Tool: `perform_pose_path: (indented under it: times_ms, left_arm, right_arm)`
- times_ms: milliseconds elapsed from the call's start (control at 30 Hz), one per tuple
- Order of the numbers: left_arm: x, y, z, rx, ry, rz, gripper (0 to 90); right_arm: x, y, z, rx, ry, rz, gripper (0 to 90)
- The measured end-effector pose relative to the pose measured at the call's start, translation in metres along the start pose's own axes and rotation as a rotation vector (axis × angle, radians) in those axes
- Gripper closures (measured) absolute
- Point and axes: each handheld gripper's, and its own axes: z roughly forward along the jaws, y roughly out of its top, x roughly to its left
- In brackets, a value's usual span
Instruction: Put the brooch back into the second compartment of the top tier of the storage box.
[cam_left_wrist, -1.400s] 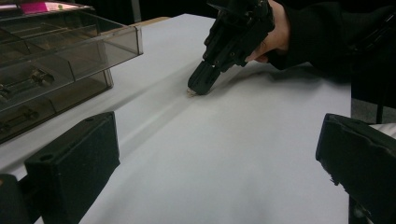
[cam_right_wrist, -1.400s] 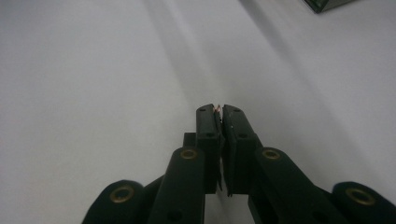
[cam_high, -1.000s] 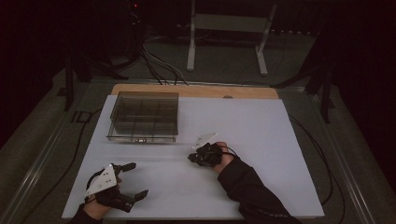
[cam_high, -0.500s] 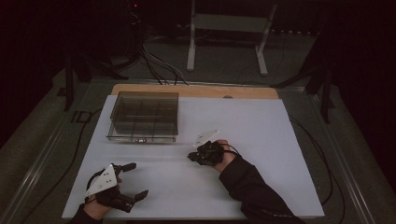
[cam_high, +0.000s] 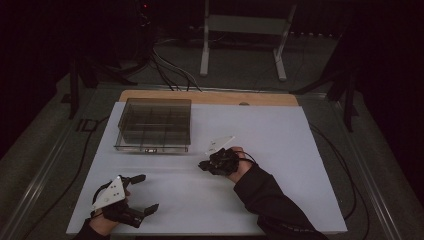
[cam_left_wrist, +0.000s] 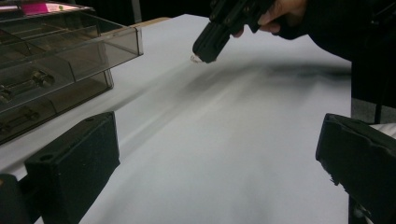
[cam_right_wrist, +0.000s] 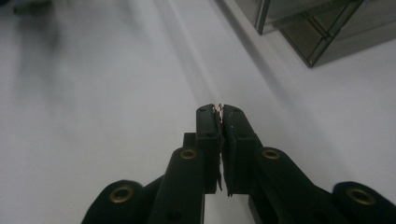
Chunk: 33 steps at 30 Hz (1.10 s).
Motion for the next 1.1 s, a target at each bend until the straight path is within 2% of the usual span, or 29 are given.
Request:
perform_pose_path:
  times_ms: [533, 833, 1100]
  left_arm:
    - [0.0, 0.0, 0.0, -0.004, 0.001, -0.002, 0.6]
    - [0.0, 0.001, 0.0, -0.005, -0.001, -0.005, 0.6]
    - [0.0, 0.0, 0.0, -0.003, -0.001, -0.005, 0.6]
  right_arm:
    - [0.002, 0.03, -0.012, -0.033, 0.009, -0.031, 86.3]
    - [0.004, 0.046, -0.017, -0.037, -0.002, -0.053, 86.2]
    - [0.0, 0.061, -0.016, -0.039, -0.016, -0.064, 86.2]
